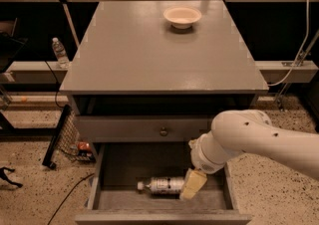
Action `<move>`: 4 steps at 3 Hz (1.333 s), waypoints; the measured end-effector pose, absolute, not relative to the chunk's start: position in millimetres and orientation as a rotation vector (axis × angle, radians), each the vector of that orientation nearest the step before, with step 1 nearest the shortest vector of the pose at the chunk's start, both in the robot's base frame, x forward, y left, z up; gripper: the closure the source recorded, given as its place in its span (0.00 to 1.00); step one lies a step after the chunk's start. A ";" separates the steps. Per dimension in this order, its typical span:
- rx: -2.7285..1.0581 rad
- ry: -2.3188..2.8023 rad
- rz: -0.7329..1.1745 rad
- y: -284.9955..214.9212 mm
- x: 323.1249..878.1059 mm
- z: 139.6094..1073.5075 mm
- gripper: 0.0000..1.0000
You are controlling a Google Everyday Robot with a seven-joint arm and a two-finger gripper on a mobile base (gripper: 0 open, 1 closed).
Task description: Pick blue plastic bottle from middle drawer and place on counter
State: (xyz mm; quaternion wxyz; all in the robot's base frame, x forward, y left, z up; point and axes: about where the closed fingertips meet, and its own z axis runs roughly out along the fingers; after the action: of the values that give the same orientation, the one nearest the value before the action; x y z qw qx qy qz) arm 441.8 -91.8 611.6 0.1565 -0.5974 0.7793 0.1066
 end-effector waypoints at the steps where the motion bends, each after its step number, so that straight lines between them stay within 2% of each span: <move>1: -1.726 2.183 0.325 -89.7 458.5 576.9 0.00; 4: -1.800 2.127 0.329 -75.4 478.0 504.6 0.00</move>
Offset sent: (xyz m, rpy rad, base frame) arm 0.0365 0.0096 -0.0983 0.0295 0.0038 0.0824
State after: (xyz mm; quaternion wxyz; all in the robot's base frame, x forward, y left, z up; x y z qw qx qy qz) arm 478.0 -75.4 504.6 0.1671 -0.6324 0.7476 0.1156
